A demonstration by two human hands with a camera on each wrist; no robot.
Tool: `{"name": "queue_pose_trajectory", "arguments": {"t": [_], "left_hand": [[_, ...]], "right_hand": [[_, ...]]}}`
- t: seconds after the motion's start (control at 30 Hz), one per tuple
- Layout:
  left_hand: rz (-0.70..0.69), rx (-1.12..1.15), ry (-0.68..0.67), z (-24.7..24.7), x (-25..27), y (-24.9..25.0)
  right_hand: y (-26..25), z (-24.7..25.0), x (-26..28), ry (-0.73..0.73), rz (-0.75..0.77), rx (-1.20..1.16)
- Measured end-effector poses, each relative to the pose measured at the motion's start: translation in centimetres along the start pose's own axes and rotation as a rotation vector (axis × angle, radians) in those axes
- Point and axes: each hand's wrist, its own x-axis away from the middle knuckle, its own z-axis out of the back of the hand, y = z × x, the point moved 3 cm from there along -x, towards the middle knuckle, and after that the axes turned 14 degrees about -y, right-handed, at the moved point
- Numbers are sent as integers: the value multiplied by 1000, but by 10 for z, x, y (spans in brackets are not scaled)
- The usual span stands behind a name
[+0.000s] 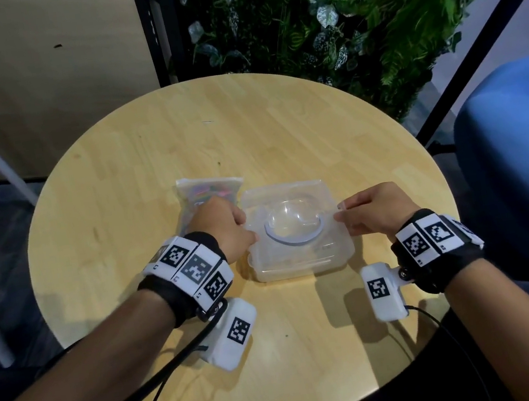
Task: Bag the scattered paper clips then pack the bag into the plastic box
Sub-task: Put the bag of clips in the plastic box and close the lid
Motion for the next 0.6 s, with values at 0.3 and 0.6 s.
{"name": "queue_pose_trajectory", "arguments": {"t": [0.3, 0.6], "left_hand": [[-62, -10, 10, -1, 1, -4], [-63, 51, -37, 17, -8, -8]], "right_hand": [[-13, -4, 6, 99, 4, 268], [-66, -9, -13, 62, -93, 1044]]}}
